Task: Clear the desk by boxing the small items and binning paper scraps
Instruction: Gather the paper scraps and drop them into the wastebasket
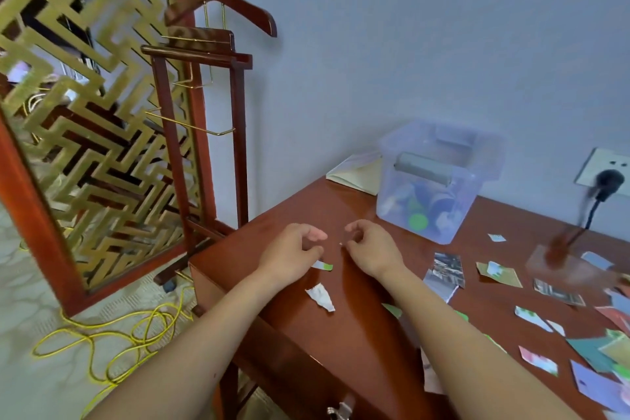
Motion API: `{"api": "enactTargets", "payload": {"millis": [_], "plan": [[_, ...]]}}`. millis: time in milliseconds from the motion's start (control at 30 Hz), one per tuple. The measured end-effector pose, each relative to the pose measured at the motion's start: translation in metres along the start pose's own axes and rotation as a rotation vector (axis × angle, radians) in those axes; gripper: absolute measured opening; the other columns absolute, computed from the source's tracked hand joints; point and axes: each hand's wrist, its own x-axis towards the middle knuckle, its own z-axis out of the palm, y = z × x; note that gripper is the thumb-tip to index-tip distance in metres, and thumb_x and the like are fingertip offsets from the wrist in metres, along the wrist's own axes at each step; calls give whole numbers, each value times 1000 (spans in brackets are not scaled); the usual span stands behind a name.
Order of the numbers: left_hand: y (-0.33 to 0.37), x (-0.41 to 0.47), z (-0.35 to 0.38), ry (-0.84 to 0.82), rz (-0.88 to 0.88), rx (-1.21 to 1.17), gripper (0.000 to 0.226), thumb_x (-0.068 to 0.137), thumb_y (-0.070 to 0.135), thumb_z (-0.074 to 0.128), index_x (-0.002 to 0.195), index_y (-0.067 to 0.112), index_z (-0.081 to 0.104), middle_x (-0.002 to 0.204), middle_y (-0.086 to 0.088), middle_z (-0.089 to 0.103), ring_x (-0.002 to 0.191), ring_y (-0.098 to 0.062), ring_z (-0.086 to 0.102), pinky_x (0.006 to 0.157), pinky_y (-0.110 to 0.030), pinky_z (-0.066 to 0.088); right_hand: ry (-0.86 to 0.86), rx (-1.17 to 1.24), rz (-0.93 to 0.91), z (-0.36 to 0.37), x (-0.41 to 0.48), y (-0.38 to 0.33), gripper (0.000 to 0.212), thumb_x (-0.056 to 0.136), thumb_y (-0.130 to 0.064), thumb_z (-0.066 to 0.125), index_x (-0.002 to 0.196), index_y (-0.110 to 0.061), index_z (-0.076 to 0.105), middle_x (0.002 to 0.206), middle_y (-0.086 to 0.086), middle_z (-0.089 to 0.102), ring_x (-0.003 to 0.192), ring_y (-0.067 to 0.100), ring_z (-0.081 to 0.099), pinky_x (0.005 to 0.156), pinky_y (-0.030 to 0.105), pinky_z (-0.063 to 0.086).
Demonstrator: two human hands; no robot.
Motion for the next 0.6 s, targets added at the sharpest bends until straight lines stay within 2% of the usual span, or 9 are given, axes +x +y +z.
{"api": "enactTargets", "payload": {"millis": [100,167,367,600], "plan": [[-2,2,1,-38,27,36,13,87,34,66,100,39,67,102,20,57,85,10,54,74,-13,42,-22,-83,-17,3,8,2,12,87,-22,59,92,-32,64,94,-11,61,95,14,61,82,28,49],[-3,3,1,-60,59,84,13,85,40,66,98,40,70,99,22,57,84,10,54,68,-11,38,-31,-124,-25,5,12,2,8,87,-26,60,87,-34,64,96,-12,61,94,13,62,79,28,50],[-1,9,-4,-183,99,207,19,77,52,72,93,44,70,105,22,54,92,3,54,78,-22,46,-19,-160,-14,7,17,1,3,86,-34,62,88,-33,64,100,-11,63,95,14,61,80,31,50],[1,11,-5,-215,104,247,12,76,52,73,79,41,69,105,22,52,91,4,53,76,-23,45,-111,-194,32,4,26,-4,13,87,-31,60,80,-27,70,90,-7,70,88,17,65,80,34,54]]}}
